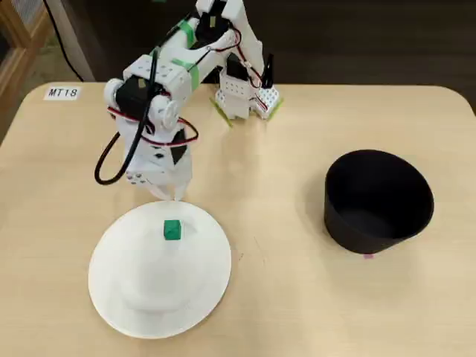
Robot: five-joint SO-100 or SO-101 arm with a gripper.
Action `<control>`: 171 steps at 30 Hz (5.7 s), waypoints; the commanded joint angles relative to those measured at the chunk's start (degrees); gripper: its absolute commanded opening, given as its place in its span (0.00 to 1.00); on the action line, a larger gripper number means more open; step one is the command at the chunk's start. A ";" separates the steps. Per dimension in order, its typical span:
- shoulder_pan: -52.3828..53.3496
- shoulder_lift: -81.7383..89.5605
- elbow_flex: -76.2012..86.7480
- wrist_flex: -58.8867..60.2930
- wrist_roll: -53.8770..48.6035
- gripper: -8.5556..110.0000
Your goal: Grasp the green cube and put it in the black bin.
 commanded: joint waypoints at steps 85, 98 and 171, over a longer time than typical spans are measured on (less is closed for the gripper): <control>-5.10 -6.50 -40.69 4.13 -11.51 0.07; -34.45 11.07 -41.92 3.87 -53.00 0.07; -32.43 119.62 96.59 -27.07 -43.33 0.07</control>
